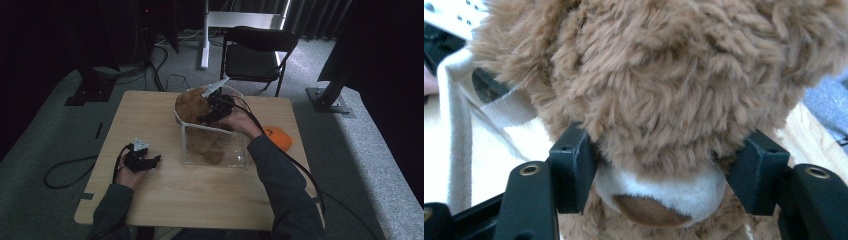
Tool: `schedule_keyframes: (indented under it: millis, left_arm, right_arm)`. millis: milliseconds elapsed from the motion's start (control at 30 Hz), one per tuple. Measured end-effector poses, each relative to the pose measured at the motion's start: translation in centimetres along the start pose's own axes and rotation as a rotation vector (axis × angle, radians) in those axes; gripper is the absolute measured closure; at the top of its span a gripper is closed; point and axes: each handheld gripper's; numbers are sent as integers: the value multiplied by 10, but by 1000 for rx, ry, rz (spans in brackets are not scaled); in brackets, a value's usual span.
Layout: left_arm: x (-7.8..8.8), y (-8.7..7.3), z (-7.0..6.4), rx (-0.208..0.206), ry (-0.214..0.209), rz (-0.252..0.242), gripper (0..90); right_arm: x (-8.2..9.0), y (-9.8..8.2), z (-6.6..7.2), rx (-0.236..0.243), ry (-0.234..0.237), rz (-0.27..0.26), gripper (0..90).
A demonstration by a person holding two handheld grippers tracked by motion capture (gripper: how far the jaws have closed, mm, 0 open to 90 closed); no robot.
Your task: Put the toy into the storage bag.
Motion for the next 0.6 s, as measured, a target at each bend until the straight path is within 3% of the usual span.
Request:
schedule_keyframes:
  millis: [167,400,600]
  left_arm:
    - [0,0,0,0,0,0,352]
    - [0,0,0,0,0,0,351]
    - [0,0,0,0,0,0,352]
  right_arm:
    - [-1,-2,0,1,6,27,360]
    - [5,-1,-1,11,0,-26,289]
    - [12,-3,-3,5,-3,-65,281]
Point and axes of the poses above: each handheld gripper's, and its own axes: x roughly backward along the jaws, y roughly out of its top, z roughly to its left, and after that the axes turned 6 degrees about -x, right-handed
